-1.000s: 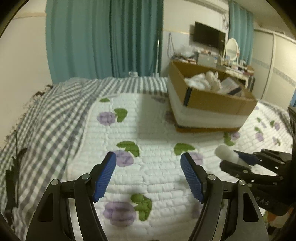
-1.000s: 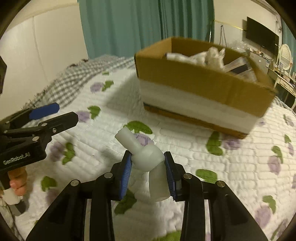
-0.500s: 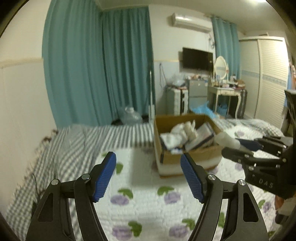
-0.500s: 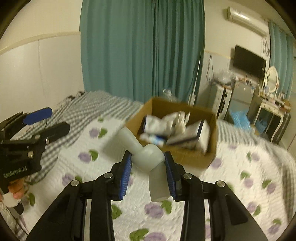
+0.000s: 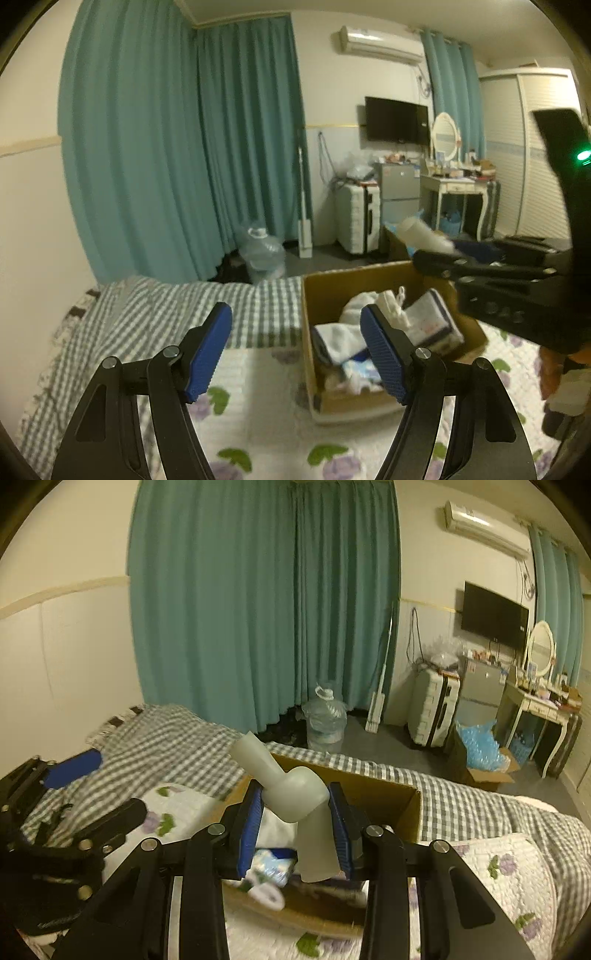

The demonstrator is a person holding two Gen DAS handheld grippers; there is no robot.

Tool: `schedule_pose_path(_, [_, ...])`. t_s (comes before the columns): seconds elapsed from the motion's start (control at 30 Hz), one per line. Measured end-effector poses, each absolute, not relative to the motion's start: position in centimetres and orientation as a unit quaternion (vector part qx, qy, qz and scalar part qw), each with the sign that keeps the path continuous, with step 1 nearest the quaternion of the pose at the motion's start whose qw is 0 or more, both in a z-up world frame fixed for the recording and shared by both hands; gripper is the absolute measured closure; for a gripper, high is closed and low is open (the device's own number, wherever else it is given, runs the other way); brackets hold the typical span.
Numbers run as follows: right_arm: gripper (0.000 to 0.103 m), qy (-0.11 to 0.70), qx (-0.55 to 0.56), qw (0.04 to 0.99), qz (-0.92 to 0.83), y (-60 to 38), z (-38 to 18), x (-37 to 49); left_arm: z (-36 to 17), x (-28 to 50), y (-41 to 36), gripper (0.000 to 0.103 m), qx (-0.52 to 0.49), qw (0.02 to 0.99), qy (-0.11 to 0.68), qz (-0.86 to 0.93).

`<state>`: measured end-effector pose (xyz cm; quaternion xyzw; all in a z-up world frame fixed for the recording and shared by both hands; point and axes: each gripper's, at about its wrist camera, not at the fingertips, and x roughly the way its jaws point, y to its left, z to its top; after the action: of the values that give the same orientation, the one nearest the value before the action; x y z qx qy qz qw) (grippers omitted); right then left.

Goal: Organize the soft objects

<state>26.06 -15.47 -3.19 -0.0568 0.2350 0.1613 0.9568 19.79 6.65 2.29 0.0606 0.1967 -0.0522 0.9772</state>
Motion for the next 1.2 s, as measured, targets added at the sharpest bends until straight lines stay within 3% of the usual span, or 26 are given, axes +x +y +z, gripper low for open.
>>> schedule_pose_path(0.23, [0.065,0.282,-0.043,0.947,0.146,-15.9,-7.9,33.1,-0.4,24.7,5.5,0.030,0.065,0.973,0.216,-0.057])
schedule_pose_path(0.3, [0.054,0.291,-0.042,0.946,0.135,-16.0,-8.9,34.1,-1.3,25.8,5.5,0.030,0.066,0.971,0.223,-0.051])
schedule_pose_path(0.33, [0.033,0.294,-0.041,0.946,0.129,-16.0,-9.3,34.5,-1.5,26.2,5.6,0.030,0.064,0.971,0.227,-0.049])
schedule_pose_path(0.37, [0.026,0.289,-0.037,0.949,0.122,-16.3,-9.6,34.6,-2.1,26.7,5.8,0.030,0.061,0.969,0.235,-0.044])
schedule_pose_path(0.53, [0.026,0.275,-0.015,0.954,0.114,-17.8,-9.0,33.3,-2.9,26.9,5.7,0.030,0.072,0.967,0.243,-0.025])
schedule_pose_path(0.67, [0.026,0.255,-0.017,0.961,0.101,-18.9,-5.8,30.6,-1.3,25.4,5.6,0.030,0.088,0.968,0.233,-0.016])
schedule_pose_path(0.93, [0.026,0.166,-0.052,0.980,0.097,-20.0,6.1,19.8,7.9,17.8,4.8,0.030,0.082,0.986,0.141,-0.014])
schedule_pose_path(1.07, [0.013,0.115,-0.062,0.986,0.104,-20.4,11.3,13.3,13.7,11.8,4.3,0.030,0.084,0.994,0.072,-0.017])
schedule_pose_path(1.13, [0.012,0.095,-0.072,0.987,0.108,-20.5,13.0,10.0,15.8,9.2,4.5,0.029,0.078,0.996,0.044,-0.023])
schedule_pose_path(1.2, [0.007,0.077,-0.084,0.988,0.100,-20.7,13.9,6.9,17.7,6.7,4.8,0.021,0.072,0.997,0.020,-0.026])
